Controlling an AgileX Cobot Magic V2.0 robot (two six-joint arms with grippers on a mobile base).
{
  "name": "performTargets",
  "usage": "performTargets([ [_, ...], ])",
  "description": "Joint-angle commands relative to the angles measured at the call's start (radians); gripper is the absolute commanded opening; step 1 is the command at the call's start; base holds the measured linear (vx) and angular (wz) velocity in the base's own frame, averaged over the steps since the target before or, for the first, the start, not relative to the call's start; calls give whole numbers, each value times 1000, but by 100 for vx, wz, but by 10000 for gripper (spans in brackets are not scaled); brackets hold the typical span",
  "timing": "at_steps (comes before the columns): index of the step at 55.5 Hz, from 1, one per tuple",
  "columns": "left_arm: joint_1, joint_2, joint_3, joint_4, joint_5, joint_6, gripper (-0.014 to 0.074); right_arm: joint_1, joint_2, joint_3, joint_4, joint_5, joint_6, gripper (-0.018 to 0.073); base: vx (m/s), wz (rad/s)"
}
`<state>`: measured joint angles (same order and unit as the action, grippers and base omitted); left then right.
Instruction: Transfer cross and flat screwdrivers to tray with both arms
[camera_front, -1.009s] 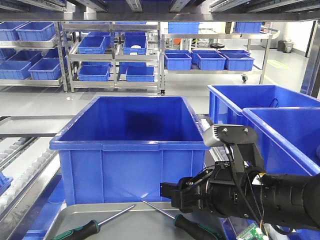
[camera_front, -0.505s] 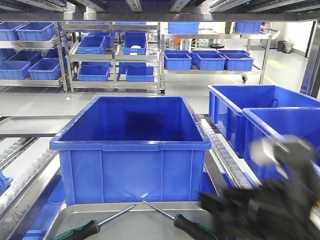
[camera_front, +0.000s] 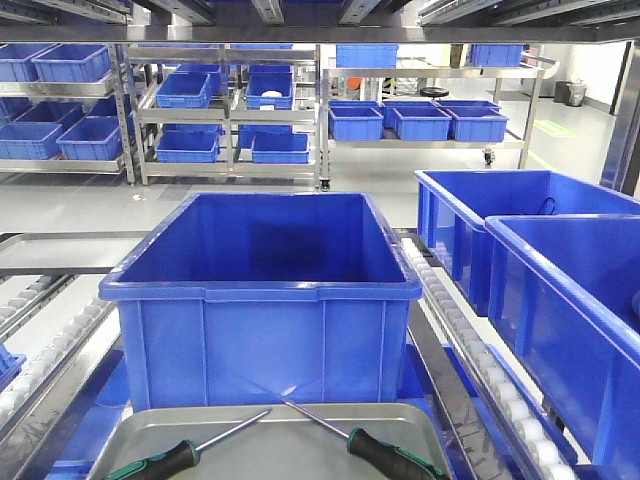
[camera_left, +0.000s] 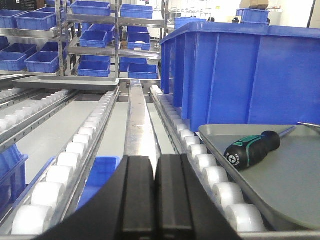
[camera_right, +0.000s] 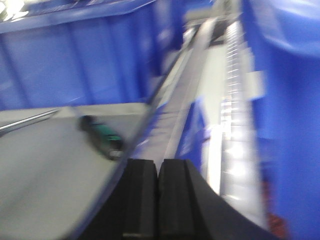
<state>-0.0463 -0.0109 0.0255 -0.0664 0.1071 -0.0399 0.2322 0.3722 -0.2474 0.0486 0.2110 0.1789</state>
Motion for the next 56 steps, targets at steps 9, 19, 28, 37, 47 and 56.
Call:
performTargets([
  [9, 0, 0, -24, -1, -79, -10, -6, -157, -286, 157, -59, -82, -4, -11, 0, 0],
  [19, 0, 0, -24, -1, -79, -10, -6, -227, -388, 292, -148, -126, -6, -11, 0, 0],
  [28, 0, -1, -24, -1, -80, -10, -6, -226, -390, 285, -171, -43, -10, -11, 0, 0],
  [37, 0, -1, -24, -1, -80, -10, -6, -225, -389, 285, -165, -43, -10, -11, 0, 0],
  [47, 0, -1, -24, -1, -80, -10, -6, -225, -389, 285, -165, -43, -10, -11, 0, 0],
  [56, 0, -1, -24, -1, -80, -10, -6, -225, -389, 285, -165, -42, -10, -10, 0, 0],
])
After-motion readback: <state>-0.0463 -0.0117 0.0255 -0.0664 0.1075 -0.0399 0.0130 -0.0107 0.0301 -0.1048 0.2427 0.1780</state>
